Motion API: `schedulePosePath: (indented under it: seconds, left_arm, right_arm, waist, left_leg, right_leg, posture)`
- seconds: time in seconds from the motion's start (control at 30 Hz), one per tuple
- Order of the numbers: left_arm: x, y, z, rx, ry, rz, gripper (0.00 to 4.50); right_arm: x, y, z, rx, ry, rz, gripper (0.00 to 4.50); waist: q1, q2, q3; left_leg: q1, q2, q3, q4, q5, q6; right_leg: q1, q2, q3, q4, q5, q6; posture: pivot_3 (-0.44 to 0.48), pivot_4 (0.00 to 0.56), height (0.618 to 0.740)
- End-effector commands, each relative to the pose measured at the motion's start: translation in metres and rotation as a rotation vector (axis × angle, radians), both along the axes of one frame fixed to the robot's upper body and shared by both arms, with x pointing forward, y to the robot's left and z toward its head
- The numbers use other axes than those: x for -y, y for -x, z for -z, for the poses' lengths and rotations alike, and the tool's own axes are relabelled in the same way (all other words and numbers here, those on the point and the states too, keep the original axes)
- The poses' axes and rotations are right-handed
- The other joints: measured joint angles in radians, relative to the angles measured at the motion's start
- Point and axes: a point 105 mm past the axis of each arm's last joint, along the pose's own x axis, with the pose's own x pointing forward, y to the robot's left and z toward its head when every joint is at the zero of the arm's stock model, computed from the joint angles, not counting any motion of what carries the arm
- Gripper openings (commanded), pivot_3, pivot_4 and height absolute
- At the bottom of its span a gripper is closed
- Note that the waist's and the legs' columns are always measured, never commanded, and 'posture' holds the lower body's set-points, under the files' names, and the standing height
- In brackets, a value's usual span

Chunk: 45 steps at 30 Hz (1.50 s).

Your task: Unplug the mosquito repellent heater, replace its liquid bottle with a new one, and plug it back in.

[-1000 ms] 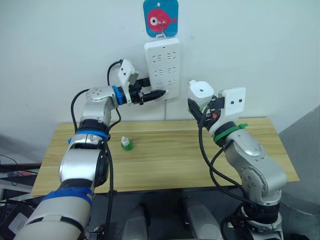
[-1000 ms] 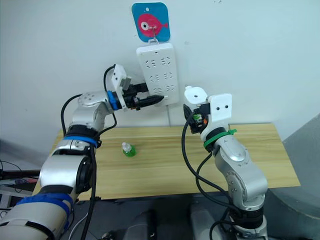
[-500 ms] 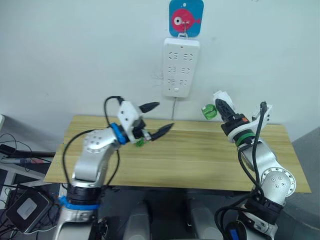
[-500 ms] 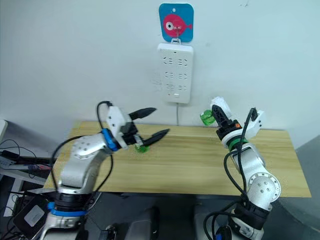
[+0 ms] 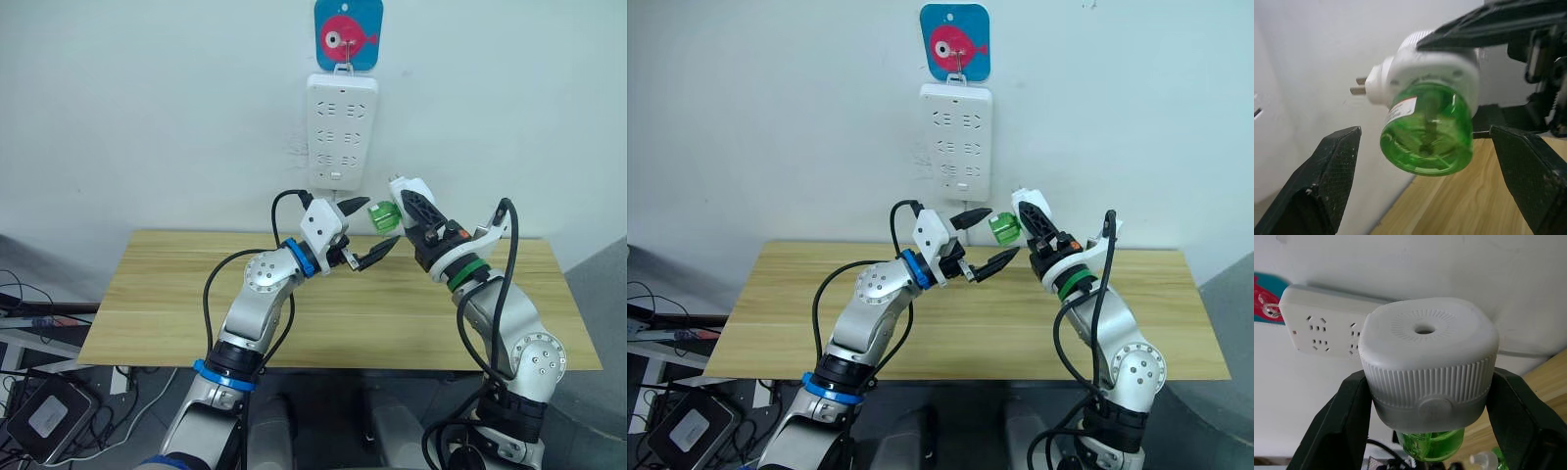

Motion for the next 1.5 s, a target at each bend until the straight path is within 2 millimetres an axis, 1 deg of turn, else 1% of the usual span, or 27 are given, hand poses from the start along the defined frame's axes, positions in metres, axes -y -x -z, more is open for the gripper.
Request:
schedulePosePath:
  seconds: [0.03, 0.07, 0.17, 0.33, 0.37, 0.63, 0.7, 0.77, 0.8, 1.0, 1.13, 1.27, 1.4, 1.47, 1.5]
  left_arm:
    - [0.004, 0.002, -0.014, 0.063, 0.024, 0.013, 4.48]
    - [0.004, 0.002, -0.014, 0.063, 0.024, 0.015, 4.48]
    - [0.003, 0.001, -0.014, 0.063, 0.033, 0.02, 3.88]
    - [0.004, 0.003, -0.018, 0.065, 0.052, 0.034, 2.4]
    - [0.004, 0.003, -0.018, 0.065, 0.052, 0.034, 2.27]
    - [0.003, 0.003, -0.018, 0.065, 0.054, 0.034, 2.27]
    - [0.003, 0.003, -0.018, 0.071, 0.045, 0.036, 2.27]
    - [0.003, 0.005, -0.018, 0.078, 0.029, 0.051, 2.27]
    - [0.002, 0.007, -0.016, 0.082, 0.014, 0.067, 2.27]
    - [-0.004, 0.02, -0.003, 0.099, -0.096, 0.184, 2.27]
    - [-0.014, 0.03, 0.008, 0.111, -0.178, 0.267, 2.27]
    - [-0.018, 0.041, 0.021, 0.169, -0.285, 0.34, 2.27]
    - [-0.019, 0.042, 0.023, 0.18, -0.296, 0.343, 2.27]
    - [-0.019, 0.041, 0.023, 0.182, -0.296, 0.34, 2.27]
    - [-0.019, 0.041, 0.024, 0.182, -0.295, 0.339, 2.27]
  right_arm:
    - [-0.003, 0.01, -0.018, 0.065, -0.023, -0.018, 2.96]
    - [-0.003, 0.01, -0.018, 0.065, -0.02, -0.021, 2.96]
    - [-0.004, 0.012, -0.018, 0.066, -0.01, -0.035, 2.96]
    - [-0.005, 0.012, -0.017, 0.057, -0.006, -0.04, 2.96]
    - [-0.005, 0.012, -0.017, 0.057, -0.006, -0.04, 2.96]
    - [-0.005, 0.012, -0.014, 0.045, -0.004, -0.045, 2.96]
    - [-0.006, 0.012, -0.013, 0.047, 0.005, -0.055, 3.71]
    - [-0.006, 0.012, -0.012, 0.049, 0.02, -0.075, 4.35]
    - [-0.006, 0.012, -0.011, 0.052, 0.037, -0.096, 4.47]
    - [0.0, 0.016, -0.011, 0.076, 0.122, -0.317, 4.47]
    - [0.009, 0.021, -0.006, 0.125, 0.228, -0.539, 4.47]
    - [0.018, 0.027, -0.001, 0.096, 0.275, -0.714, 4.47]
    - [0.027, 0.034, 0.001, 0.034, 0.294, -0.864, 4.47]
    - [0.03, 0.036, 0.001, 0.011, 0.303, -0.906, 4.47]
    - [0.03, 0.035, 0.0, 0.003, 0.305, -0.915, 4.47]
  waist:
    - [0.0, 0.0, 0.0]
    - [0.0, 0.0, 0.0]
    - [0.0, 0.0, 0.0]
    - [0.0, 0.0, 0.0]
    - [0.0, 0.0, 0.0]
    - [0.0, 0.0, 0.0]
    - [0.0, 0.0, 0.0]
    - [0.0, 0.0, 0.0]
    - [0.0, 0.0, 0.0]
    - [0.0, 0.0, 0.001]
    - [0.002, 0.001, 0.002]
    - [0.005, 0.0, 0.003]
    - [0.008, 0.0, 0.004]
    - [0.01, 0.0, 0.004]
    - [0.009, 0.0, 0.004]
  left_leg:
    - [0.0, 0.0, 0.0, 0.0, 0.0, 0.0]
    - [0.0, 0.0, 0.0, 0.0, 0.0, 0.0]
    - [0.0, 0.0, 0.0, 0.0, 0.0, 0.0]
    - [0.0, 0.0, 0.0, 0.0, 0.0, 0.0]
    - [0.0, 0.0, 0.0, 0.0, 0.0, 0.0]
    - [0.0, 0.0, 0.0, 0.0, 0.0, 0.0]
    - [0.0, 0.0, 0.0, 0.0, 0.0, 0.0]
    - [0.0, 0.0, 0.0, 0.0, 0.0, 0.0]
    - [0.0, 0.0, 0.0, 0.0, 0.0, 0.0]
    - [0.0, 0.0, 0.0, 0.0, 0.0, 0.0]
    - [0.0, 0.001, 0.0, -0.001, 0.0, 0.0]
    - [0.0, 0.001, 0.001, -0.001, 0.0, 0.001]
    - [0.0, 0.001, 0.001, 0.0, 0.0, 0.001]
    - [-0.001, 0.0, 0.001, 0.0, 0.0, 0.001]
    - [-0.001, 0.001, 0.001, 0.0, 0.0, 0.001]
  right_leg:
    - [0.0, 0.0, 0.0, 0.0, 0.0, 0.0]
    - [0.0, 0.0, 0.0, 0.0, 0.0, 0.0]
    - [0.0, 0.0, 0.0, 0.0, 0.0, 0.0]
    - [0.0, 0.0, 0.0, 0.0, 0.0, 0.0]
    - [0.0, 0.0, 0.0, 0.0, 0.0, 0.0]
    - [0.0, 0.0, 0.0, 0.0, 0.0, 0.0]
    - [0.0, 0.0, 0.0, 0.0, 0.0, 0.0]
    - [0.0, 0.0, 0.0, 0.0, 0.0, 0.0]
    - [0.0, 0.0, 0.0, 0.0, 0.0, 0.0]
    - [0.0, 0.0, 0.0, -0.001, 0.0, 0.0]
    - [0.0, 0.0, 0.0, -0.001, 0.0, -0.001]
    - [0.0, 0.0, 0.0, -0.001, 0.0, -0.001]
    - [0.0, 0.0, 0.0, -0.002, 0.0, -0.001]
    - [0.0, 0.0, 0.0, -0.002, 0.0, -0.001]
    - [0.0, 0.0, 0.0, -0.003, 0.0, -0.001]
  posture:
    - [-0.097, 0.269, 0.74]
    - [-0.101, 0.27, 0.74]
    - [-0.103, 0.27, 0.74]
    - [-0.102, 0.271, 0.74]
    - [-0.1, 0.272, 0.74]
    - [-0.1, 0.272, 0.74]
    - [-0.094, 0.271, 0.74]
    - [-0.094, 0.27, 0.74]
    - [-0.096, 0.27, 0.74]
    - [-0.09, 0.267, 0.74]
    - [-0.076, 0.267, 0.74]
    - [-0.071, 0.267, 0.74]
    - [-0.05, 0.263, 0.74]
    - [-0.05, 0.263, 0.74]
    - [-0.035, 0.262, 0.74]
